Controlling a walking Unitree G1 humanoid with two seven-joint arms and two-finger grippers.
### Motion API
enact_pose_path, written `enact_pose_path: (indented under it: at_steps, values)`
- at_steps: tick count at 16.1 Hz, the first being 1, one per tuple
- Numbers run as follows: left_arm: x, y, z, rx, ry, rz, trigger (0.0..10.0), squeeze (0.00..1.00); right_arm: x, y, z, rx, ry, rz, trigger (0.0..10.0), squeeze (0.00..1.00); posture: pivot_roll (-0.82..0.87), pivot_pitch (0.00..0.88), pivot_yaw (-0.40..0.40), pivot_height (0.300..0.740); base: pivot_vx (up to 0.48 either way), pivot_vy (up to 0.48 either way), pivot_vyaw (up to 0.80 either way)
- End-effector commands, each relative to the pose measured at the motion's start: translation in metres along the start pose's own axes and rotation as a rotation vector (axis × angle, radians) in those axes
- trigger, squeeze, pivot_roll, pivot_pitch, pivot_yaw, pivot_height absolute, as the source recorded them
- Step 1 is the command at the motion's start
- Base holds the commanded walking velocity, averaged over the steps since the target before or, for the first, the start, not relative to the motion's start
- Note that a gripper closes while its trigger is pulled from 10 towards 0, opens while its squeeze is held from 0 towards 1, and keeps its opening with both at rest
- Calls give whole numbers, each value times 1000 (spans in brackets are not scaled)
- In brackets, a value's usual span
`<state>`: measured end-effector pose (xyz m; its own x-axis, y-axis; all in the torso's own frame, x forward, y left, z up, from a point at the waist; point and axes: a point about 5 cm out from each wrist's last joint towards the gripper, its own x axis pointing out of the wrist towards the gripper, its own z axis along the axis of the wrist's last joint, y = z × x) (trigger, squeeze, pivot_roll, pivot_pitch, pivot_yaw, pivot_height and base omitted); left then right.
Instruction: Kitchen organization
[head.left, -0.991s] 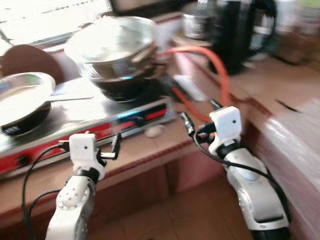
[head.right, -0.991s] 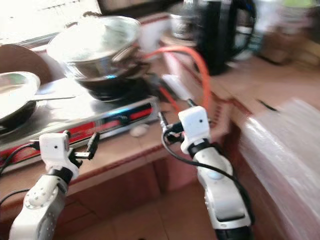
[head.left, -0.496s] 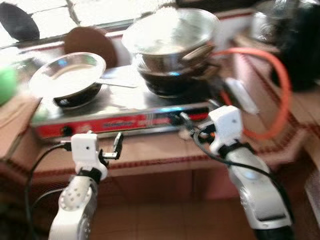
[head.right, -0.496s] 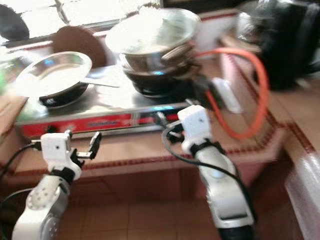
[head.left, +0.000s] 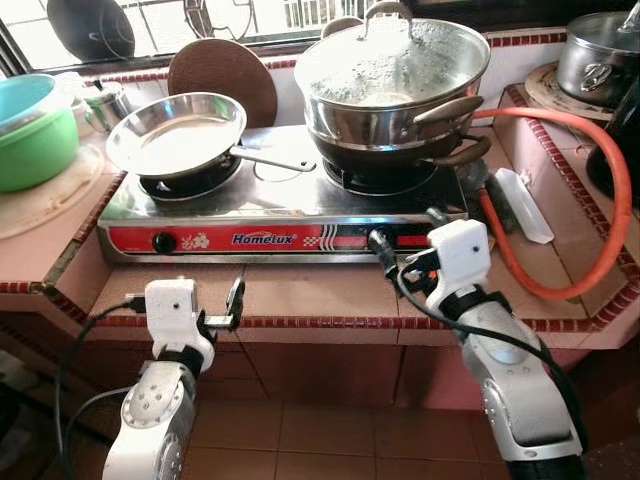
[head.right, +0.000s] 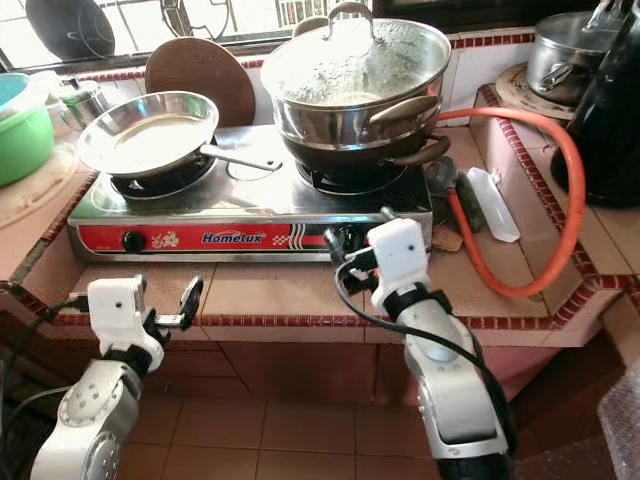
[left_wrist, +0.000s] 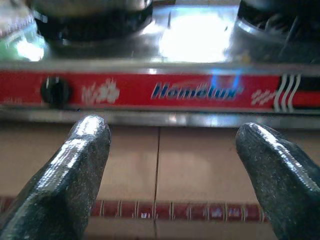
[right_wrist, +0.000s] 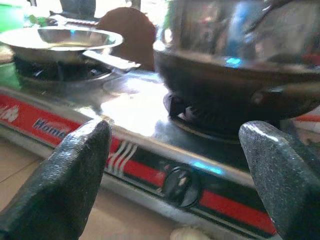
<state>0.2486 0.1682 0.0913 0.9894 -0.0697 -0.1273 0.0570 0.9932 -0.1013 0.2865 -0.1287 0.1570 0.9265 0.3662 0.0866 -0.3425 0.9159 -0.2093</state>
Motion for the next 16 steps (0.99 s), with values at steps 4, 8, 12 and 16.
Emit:
enact_pose_path:
  at_steps: [4,8,12,16]
  values:
    - [-10,2,-37,-18,132,-48,10000,0,-16,2,-35,-23,105,16,10000,0,-181,78,80,740,0,0,0]
    - [-20,4,-42,-21,136,-59,10000,0,-36,1,-60,-38,184,21,10000,0,-185,82,83,740,0,0,0]
    - [-41,13,-83,-50,305,-74,10000,0,-59,3,-91,-38,293,26,10000,0,-182,87,84,740,0,0,0]
    - [-56,19,-110,-90,435,-70,10000,0,-79,-1,-117,-39,390,18,10000,0,-186,90,84,740,0,0,0]
